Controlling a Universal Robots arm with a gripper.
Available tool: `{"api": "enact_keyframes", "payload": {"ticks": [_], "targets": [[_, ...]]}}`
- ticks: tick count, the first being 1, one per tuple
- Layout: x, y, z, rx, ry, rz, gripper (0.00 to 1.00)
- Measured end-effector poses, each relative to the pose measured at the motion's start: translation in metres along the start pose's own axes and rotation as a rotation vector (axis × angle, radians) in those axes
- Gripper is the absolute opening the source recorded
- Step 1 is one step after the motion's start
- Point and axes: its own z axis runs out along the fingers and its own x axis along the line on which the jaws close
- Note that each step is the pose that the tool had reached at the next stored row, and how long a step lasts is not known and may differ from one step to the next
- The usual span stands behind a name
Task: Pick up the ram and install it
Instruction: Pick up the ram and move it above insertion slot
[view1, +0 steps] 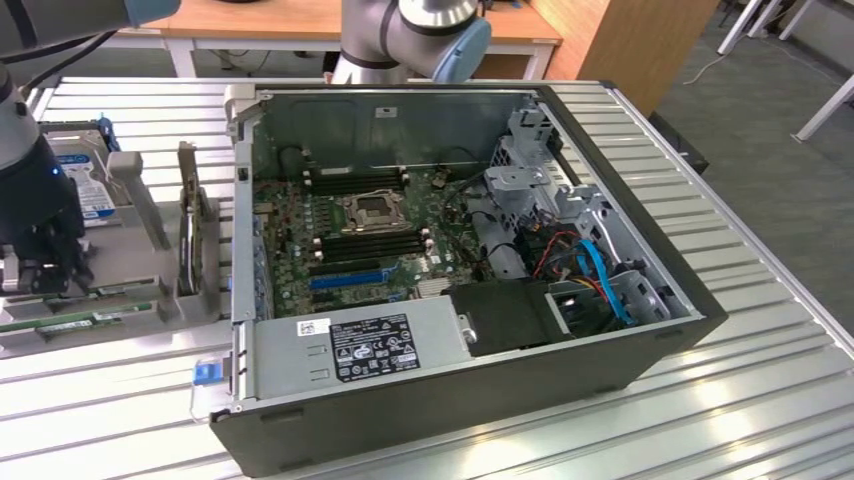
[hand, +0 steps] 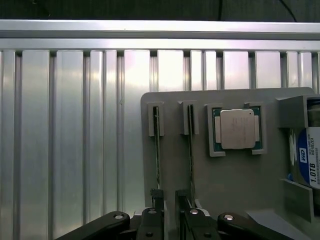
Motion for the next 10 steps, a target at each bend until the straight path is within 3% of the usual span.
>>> {"api": "enact_keyframes", "payload": {"ticks": [10], "targets": [[0.0004,-0.0005,0.0108,0.0002,0.0,0.0,0.24]]}}
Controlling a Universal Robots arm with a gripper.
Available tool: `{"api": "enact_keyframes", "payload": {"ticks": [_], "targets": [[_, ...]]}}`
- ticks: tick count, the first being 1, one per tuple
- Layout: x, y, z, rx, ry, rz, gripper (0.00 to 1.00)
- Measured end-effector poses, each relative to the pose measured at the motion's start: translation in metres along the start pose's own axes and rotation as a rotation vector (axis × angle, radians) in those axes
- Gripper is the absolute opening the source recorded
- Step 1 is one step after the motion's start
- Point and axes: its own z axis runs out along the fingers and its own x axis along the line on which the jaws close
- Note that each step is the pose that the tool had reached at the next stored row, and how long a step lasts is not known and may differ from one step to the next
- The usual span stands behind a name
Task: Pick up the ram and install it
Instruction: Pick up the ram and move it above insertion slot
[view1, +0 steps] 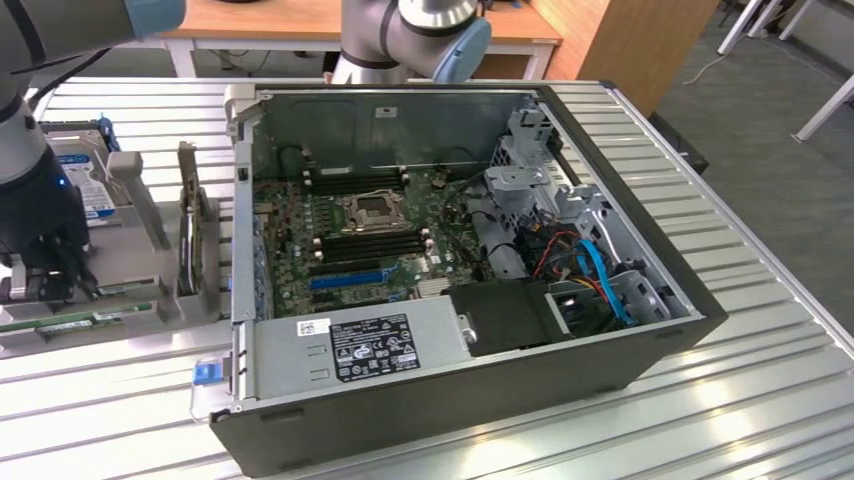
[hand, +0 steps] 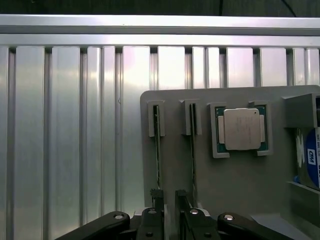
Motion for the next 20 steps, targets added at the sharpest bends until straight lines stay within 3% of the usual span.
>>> {"api": "enact_keyframes", "payload": {"ticks": [12,20], "targets": [[0.001,-0.0005,0.0111,-0.0001,0.0001,0.0,0.24],[0.001,-0.0006,0.0126,0.0,0.0001,0.0,0.24]]}}
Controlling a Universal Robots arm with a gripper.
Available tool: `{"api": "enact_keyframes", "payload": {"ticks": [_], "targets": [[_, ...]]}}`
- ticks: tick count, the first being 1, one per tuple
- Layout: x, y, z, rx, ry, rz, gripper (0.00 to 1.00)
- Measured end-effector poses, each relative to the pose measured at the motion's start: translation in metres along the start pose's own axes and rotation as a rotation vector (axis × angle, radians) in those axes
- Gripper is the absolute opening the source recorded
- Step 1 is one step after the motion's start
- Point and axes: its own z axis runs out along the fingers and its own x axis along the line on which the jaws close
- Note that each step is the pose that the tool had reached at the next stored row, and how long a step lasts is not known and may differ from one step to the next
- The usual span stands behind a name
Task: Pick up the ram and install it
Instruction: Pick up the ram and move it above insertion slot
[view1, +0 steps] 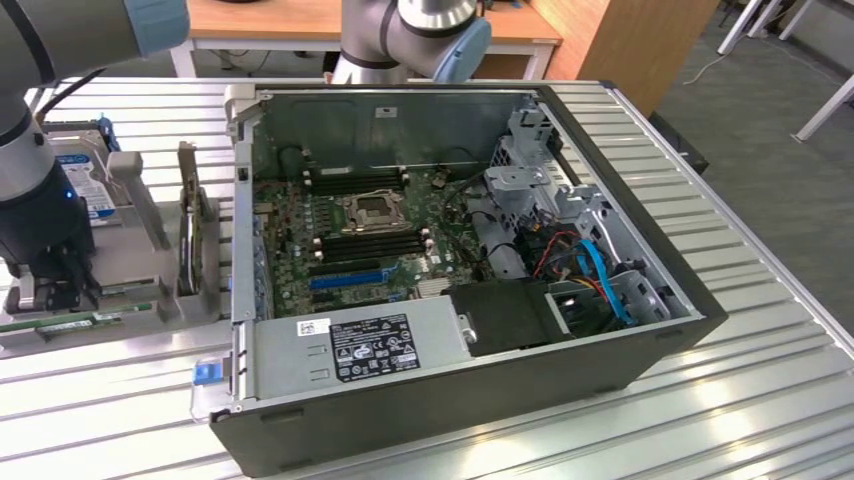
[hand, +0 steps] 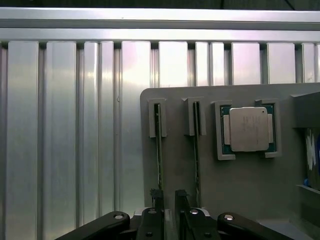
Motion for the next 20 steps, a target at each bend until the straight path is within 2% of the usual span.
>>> {"api": "enact_keyframes", "payload": {"ticks": [11,20], "targets": [[0.0028,-0.0001,-0.0001,0.0,-0.0001,0.0,0.24],[0.0031,-0.0003,0.006,0.0,0.0,0.0,0.24]]}}
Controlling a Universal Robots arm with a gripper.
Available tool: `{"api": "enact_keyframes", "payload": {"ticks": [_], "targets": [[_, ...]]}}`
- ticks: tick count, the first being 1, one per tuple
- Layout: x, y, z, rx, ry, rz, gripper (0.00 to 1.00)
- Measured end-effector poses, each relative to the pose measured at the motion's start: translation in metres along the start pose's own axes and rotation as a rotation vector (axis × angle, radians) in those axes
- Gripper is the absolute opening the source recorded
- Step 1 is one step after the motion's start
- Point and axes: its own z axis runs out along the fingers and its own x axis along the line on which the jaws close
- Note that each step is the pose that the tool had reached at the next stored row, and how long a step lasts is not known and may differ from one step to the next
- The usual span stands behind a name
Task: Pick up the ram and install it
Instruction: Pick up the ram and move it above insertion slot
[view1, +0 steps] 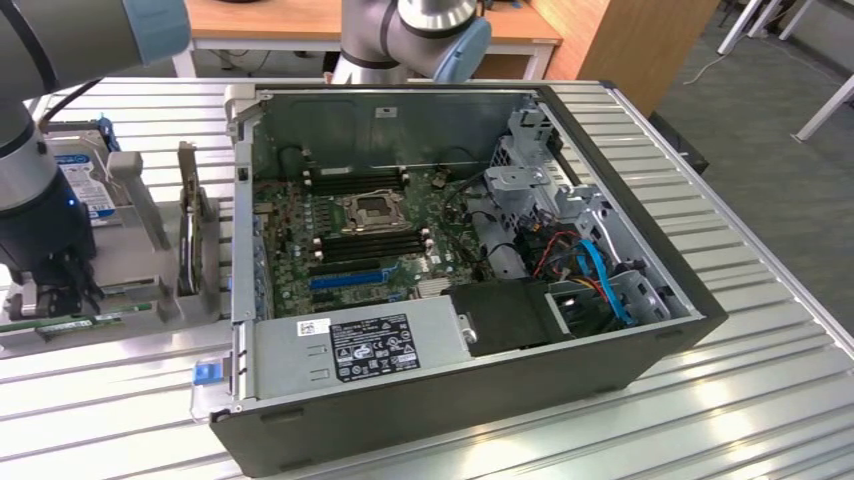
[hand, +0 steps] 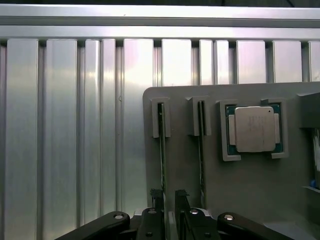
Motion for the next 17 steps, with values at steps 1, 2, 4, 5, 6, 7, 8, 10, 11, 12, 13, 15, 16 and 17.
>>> {"api": "enact_keyframes", "payload": {"ticks": [1,2,4,5,6,7,8,10,11,12,13,15,16,17], "targets": [[0.0001,-0.0001,0.0007,0.0,0.0,0.0,0.24],[0.0001,-0.0001,0.0015,0.0,0.0,0.0,0.24],[0.0002,-0.0001,0.003,0.0,0.0,0.0,0.24],[0.0002,-0.0002,0.0037,0.0,0.0,0.0,0.24],[0.0002,-0.0002,0.0044,0.0,0.0,0.0,0.24],[0.0003,-0.0002,0.0051,0.0,0.0,0.0,0.24],[0.0003,-0.0003,0.0058,0.0,0.0,0.0,0.24],[0.0004,-0.0003,0.0072,0.0,0.0,0.0,0.24],[0.0004,-0.0004,0.0079,0.0,0.0,0.0,0.24],[0.0004,-0.0004,0.0084,-0.0001,0.0001,0.0,0.24],[0.0005,-0.0004,0.0086,-0.0002,0.0001,0.0,0.24],[0.0005,-0.0004,0.0086,-0.0002,0.0002,0.0,0.24],[0.0004,-0.0004,0.0087,-0.0001,0.0001,0.0,0.24],[0.0004,-0.0004,0.0088,0.0,0.0,0.0,0.24]]}}
